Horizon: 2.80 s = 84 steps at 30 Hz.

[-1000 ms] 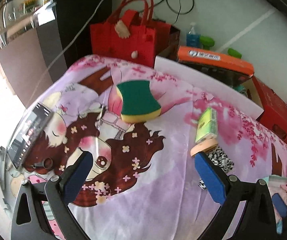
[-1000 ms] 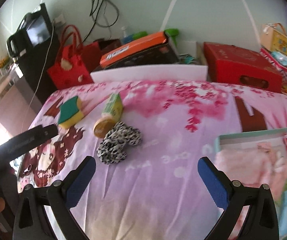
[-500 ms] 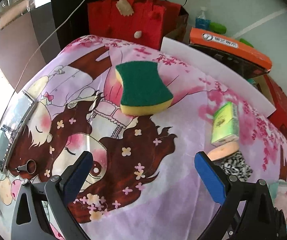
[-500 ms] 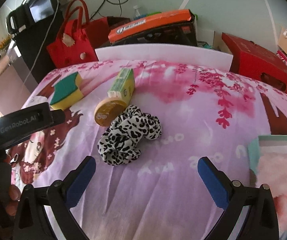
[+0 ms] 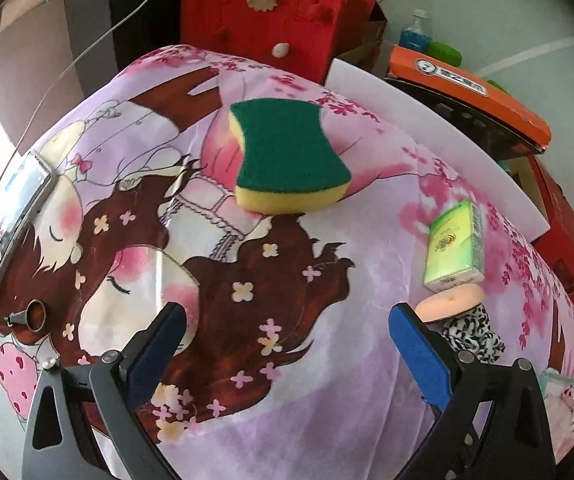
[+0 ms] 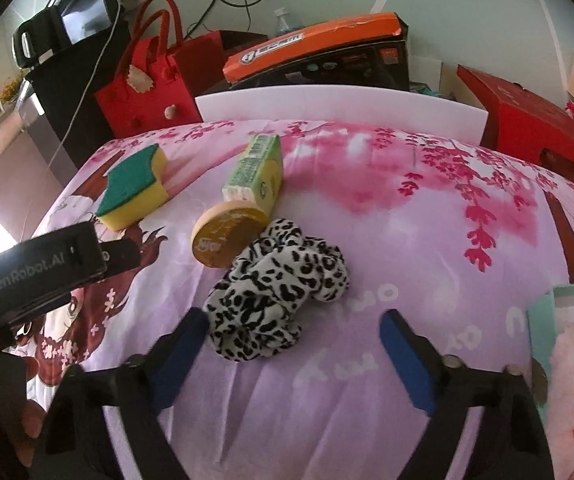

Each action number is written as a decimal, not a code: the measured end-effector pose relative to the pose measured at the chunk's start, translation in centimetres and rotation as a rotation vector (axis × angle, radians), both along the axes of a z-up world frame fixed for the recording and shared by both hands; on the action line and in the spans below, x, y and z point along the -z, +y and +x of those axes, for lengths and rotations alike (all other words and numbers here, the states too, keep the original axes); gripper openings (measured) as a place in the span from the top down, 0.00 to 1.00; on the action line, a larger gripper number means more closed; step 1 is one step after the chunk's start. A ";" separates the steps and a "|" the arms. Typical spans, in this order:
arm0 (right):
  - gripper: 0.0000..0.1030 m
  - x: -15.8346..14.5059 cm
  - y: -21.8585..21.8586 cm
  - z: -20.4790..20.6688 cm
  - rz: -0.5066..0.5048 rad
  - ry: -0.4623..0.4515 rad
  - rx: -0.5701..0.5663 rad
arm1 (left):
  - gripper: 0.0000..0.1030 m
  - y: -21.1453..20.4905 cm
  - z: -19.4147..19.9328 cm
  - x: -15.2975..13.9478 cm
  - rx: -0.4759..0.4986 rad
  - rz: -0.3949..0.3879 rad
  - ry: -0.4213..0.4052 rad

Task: Organize soft objects
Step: 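Move both grippers back over the bed toward the leopard scrunchie and beige tape roll, then grasp the leopard-print scrunchie with the right gripper while the left grasps the beige tape roll, then lift the scrunchie and tape roll and carry both over the tray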

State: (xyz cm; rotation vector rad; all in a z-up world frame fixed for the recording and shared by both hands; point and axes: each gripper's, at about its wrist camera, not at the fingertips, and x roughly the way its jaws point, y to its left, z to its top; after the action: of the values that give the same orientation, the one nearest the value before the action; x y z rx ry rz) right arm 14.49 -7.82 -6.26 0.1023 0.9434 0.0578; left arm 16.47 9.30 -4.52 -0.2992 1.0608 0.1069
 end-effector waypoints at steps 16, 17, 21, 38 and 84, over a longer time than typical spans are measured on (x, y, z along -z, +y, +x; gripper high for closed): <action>0.73 0.3 -0.2 -0.1 0.076 0.027 -0.045 | 0.02 -3.1 0.2 -0.9 0.116 -0.034 -0.063; 0.75 0.3 -0.5 -0.2 0.082 0.029 -0.038 | 0.02 -3.4 0.2 -1.1 0.126 -0.028 -0.070; 0.78 0.1 -1.4 -0.4 0.072 0.029 -0.014 | 0.02 -4.2 0.2 -1.4 0.156 -0.026 -0.089; 0.80 -0.5 -5.7 -0.8 0.079 0.049 0.086 | 0.29 -7.6 1.0 -1.0 0.285 0.064 -0.158; 0.80 -8.0 -8.6 -8.3 0.039 -0.101 0.147 | 0.87 -10.2 -6.7 -9.1 0.378 0.019 -0.280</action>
State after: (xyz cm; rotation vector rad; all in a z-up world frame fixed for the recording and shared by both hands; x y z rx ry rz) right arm 6.20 -16.46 1.78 0.2028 0.8320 -0.0538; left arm 9.80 -0.89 4.58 -0.0879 0.8209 -0.2578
